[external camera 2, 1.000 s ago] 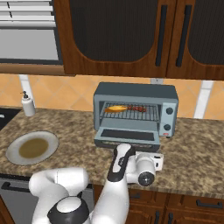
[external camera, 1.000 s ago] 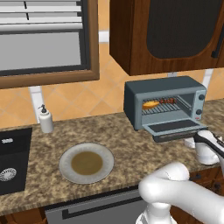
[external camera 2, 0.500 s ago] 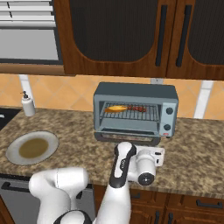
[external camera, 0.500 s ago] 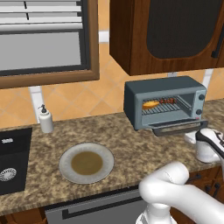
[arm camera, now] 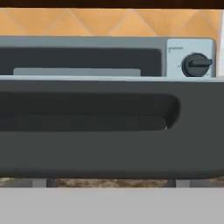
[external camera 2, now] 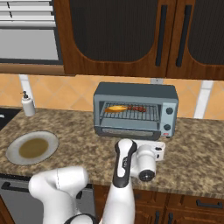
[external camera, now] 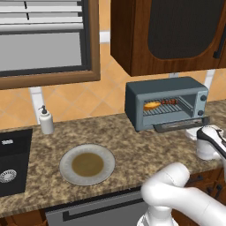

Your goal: Pick up the kebab skewer and baguette bread, and place them inside the toaster oven. Close the toaster oven door and start by setting the timer.

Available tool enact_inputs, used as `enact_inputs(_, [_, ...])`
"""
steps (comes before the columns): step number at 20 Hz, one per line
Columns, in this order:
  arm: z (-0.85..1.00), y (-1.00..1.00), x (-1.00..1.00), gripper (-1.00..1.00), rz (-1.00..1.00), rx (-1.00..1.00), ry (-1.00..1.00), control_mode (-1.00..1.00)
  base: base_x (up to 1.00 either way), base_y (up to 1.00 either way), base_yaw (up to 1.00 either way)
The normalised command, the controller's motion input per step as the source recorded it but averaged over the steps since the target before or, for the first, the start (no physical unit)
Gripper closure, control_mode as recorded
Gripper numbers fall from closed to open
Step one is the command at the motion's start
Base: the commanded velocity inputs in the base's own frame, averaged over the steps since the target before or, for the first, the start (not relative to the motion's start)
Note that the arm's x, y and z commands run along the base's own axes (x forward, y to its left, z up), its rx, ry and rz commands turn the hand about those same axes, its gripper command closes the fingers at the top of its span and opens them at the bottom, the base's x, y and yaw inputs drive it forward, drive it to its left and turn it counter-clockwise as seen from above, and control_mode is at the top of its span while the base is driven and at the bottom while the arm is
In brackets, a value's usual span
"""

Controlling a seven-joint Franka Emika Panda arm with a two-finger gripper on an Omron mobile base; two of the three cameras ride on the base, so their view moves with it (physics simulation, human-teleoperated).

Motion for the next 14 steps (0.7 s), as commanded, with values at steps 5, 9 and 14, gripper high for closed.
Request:
enact_inputs(5, [0.43,0.03,0.29,-1.00,-0.01,0.00,-0.06,-1.00,0.00,0.00,0.00])
enact_inputs(9, [0.27,0.08,0.40,-1.00,-0.01,0.00,-0.03,-1.00,0.00,0.00,0.00])
enact_inputs(14, [0.29,0.01,0.32,-1.00,0.00,0.00,-0.05,-1.00,0.00,0.00,0.00])
